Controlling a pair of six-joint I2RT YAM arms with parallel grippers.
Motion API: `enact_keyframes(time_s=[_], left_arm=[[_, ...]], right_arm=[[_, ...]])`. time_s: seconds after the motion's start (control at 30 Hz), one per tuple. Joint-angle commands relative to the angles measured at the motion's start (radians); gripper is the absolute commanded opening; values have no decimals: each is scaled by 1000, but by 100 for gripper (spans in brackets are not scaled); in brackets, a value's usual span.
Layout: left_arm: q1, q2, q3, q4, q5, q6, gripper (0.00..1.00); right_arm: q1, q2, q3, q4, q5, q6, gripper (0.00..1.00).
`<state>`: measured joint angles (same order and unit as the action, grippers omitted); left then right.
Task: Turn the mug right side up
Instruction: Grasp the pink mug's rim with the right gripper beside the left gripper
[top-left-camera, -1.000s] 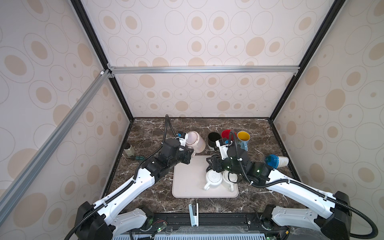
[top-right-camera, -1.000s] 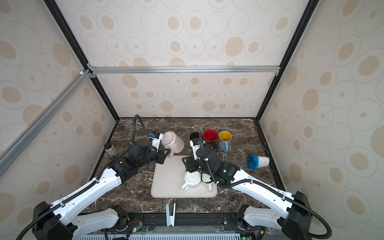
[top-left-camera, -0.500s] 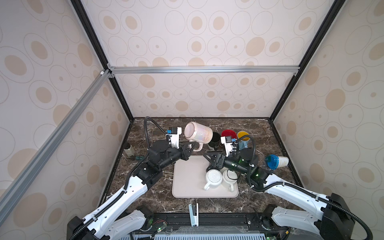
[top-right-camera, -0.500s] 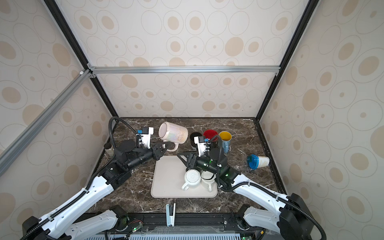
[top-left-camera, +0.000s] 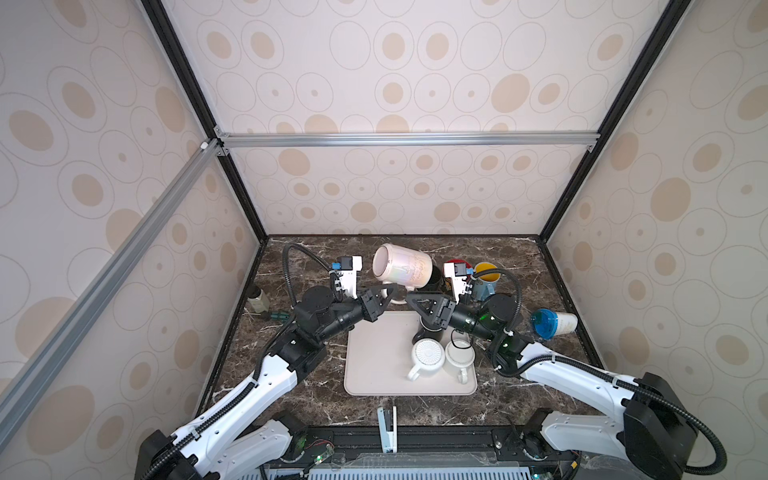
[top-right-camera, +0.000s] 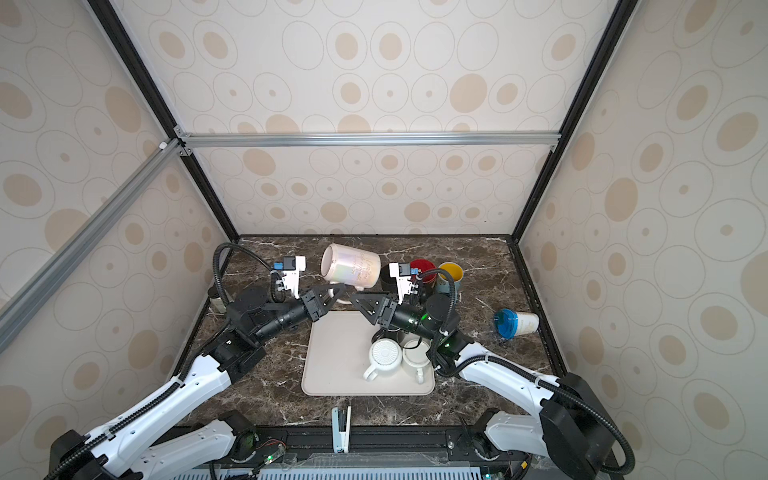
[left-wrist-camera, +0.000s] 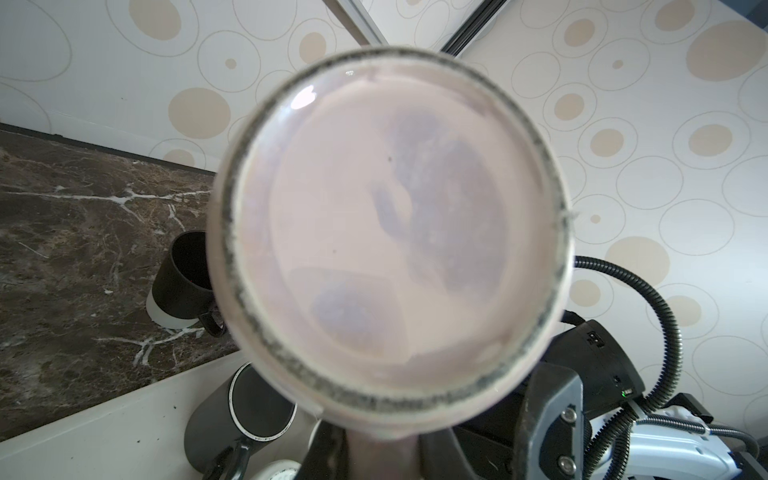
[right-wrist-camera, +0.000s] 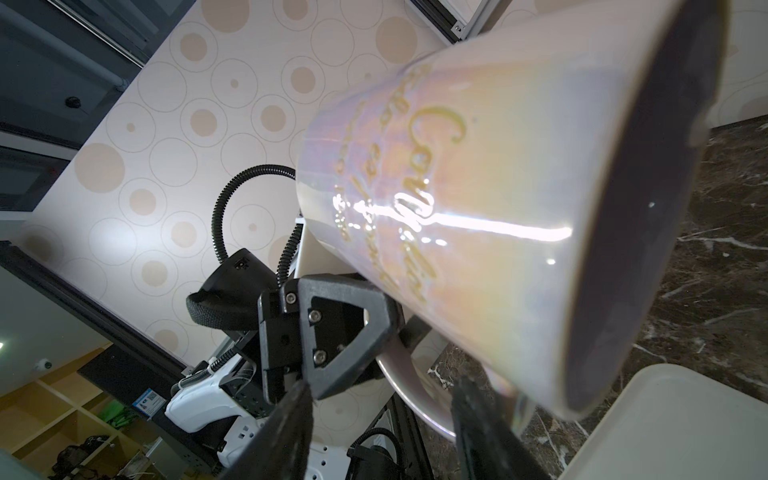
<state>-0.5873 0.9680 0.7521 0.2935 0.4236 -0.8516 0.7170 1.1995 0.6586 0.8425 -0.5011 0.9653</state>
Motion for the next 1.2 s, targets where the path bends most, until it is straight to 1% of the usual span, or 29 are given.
enact_keyframes(time_s=[0.0,0.13,0.43,0.5,0.57,0.67,0.83,1.17], left_arm=[[15,-60,36,196,14,-11,0],[18,-70,43,204,21,-13,0],[20,-79,44,264,41,-62,0],[20,-79,47,271,41,-68,0],[21,-78,44,288,74,-83,0],[21,-77,48,293,81,-90,0],[20,-66,39,347,95,-120,0],[22,-84,37,345,98,-109,0]], right_arm=[[-5,-56,-3,-6,2,2,56],[-5,-85,-13,-41,15,-8,55],[-6,-76,-6,9,-3,9,54],[-6,-74,6,0,-4,4,54],[-6,-67,17,7,-14,0,54],[-6,-50,45,7,-26,7,54],[-9,-34,87,-48,-34,-5,53],[-9,-5,107,-61,-34,1,53]])
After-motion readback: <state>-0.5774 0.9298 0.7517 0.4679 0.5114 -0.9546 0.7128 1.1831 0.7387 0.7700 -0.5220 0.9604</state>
